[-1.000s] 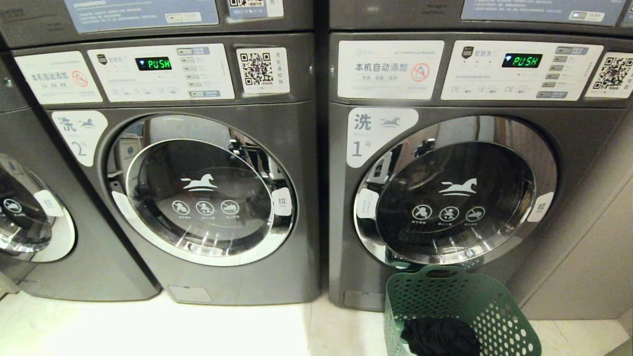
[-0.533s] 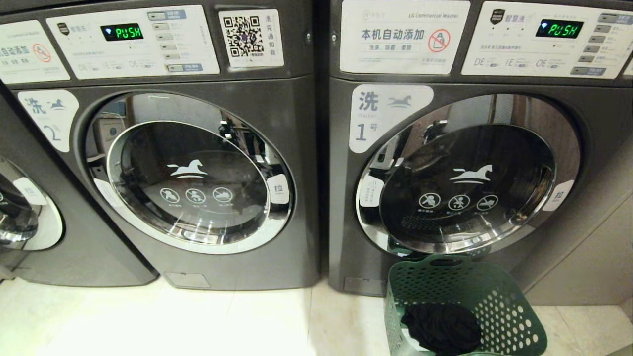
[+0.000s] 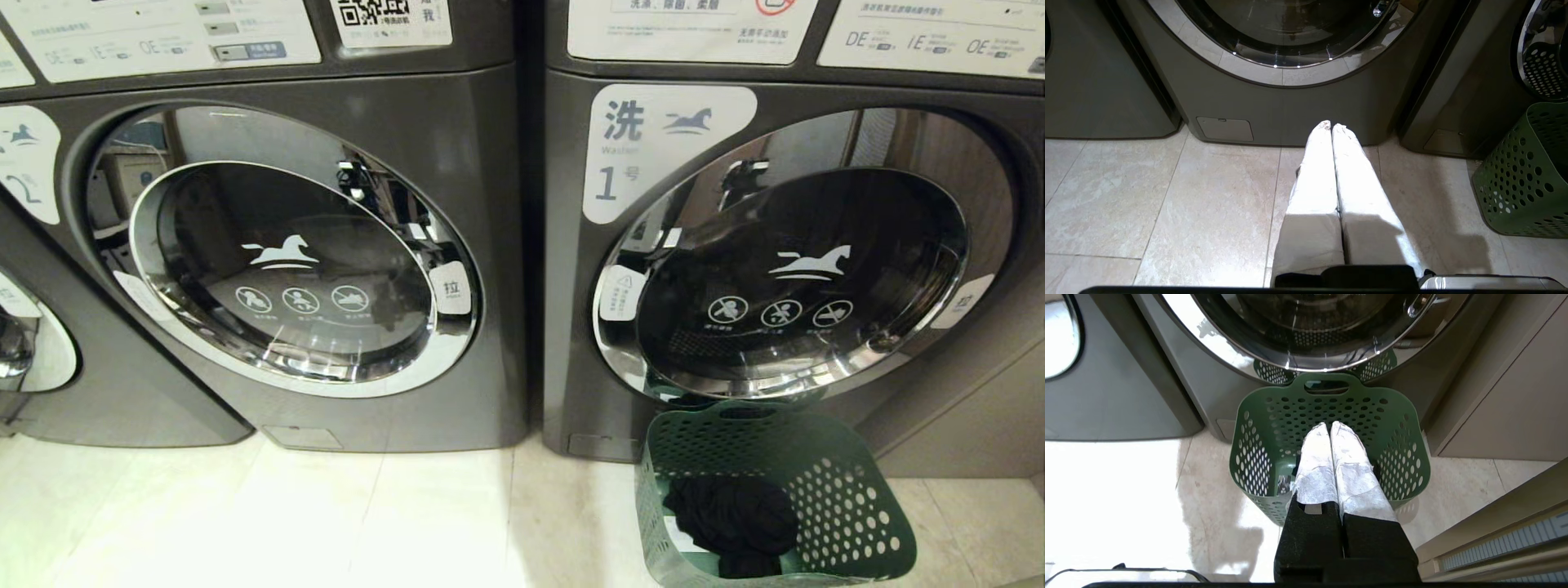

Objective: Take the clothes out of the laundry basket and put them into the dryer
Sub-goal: Take the clothes out of the basket

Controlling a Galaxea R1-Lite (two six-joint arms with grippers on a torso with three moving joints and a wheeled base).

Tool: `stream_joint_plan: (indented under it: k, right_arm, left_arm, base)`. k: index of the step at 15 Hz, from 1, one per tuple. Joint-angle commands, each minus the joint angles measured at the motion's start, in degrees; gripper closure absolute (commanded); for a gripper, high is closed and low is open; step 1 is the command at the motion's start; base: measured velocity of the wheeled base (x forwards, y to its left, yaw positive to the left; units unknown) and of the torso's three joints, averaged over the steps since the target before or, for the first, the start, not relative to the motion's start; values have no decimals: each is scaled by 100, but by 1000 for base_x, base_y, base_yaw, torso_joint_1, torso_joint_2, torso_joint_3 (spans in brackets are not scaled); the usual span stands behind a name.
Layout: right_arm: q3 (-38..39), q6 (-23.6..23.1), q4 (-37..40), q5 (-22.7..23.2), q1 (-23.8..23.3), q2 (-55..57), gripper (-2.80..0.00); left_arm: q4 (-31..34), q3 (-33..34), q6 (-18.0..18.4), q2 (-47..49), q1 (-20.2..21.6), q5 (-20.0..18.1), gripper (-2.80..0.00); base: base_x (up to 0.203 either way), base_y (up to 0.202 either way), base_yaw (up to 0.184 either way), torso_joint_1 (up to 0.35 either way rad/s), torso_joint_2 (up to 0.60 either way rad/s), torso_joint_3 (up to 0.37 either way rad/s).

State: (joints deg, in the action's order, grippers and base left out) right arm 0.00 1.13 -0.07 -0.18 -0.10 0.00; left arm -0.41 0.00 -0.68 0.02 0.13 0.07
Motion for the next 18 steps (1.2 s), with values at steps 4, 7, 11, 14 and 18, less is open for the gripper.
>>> stream_joint_plan:
  k: [4,7,11,14,18]
  right_arm:
    - [0,1,-1,1,1,0,0]
    - [0,1,-1,1,1,0,0]
    - [0,-7,-4,1,1,0,0]
    - [0,-7,-10,1,1,0,0]
    - [0,-43,-1,1,1,0,0]
  left_arm:
    - [-2,9,-2,-2,4,1,0]
    - [-2,9,-2,-2,4,1,0]
    - [-2,9,-11,-2,4,1,0]
    - [-2,9,-11,-2,4,1,0]
    - [-2,9,-11,-2,4,1,0]
  base:
    - [0,0,0,2,5,-196]
    - [0,0,0,2,-1,-204]
    - [0,0,0,5,2,-199]
    - [0,0,0,5,-1,-195]
    - [0,0,0,-1,2,-195]
